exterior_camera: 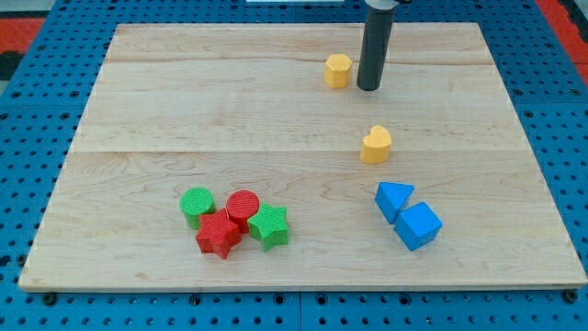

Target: Push the yellow hexagon towards top left end

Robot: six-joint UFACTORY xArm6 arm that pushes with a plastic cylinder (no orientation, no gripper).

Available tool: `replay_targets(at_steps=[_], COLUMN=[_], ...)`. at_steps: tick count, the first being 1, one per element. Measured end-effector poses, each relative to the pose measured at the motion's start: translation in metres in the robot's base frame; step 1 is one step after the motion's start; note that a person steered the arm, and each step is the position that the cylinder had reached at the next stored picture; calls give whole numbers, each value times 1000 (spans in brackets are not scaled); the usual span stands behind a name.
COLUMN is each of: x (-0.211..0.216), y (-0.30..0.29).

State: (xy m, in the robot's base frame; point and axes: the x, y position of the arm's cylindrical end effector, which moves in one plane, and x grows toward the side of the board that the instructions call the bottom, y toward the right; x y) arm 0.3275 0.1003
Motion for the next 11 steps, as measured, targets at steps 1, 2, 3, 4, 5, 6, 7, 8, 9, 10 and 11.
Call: replay_targets(at_steps=[1, 2, 3, 4, 5, 6, 7, 8, 9, 10, 11], x=[0, 1, 1, -23, -23, -23, -23, -59, -60, -37, -9], y=[0, 2, 46, 30, -52, -117, -114, -91, -171, -149, -132])
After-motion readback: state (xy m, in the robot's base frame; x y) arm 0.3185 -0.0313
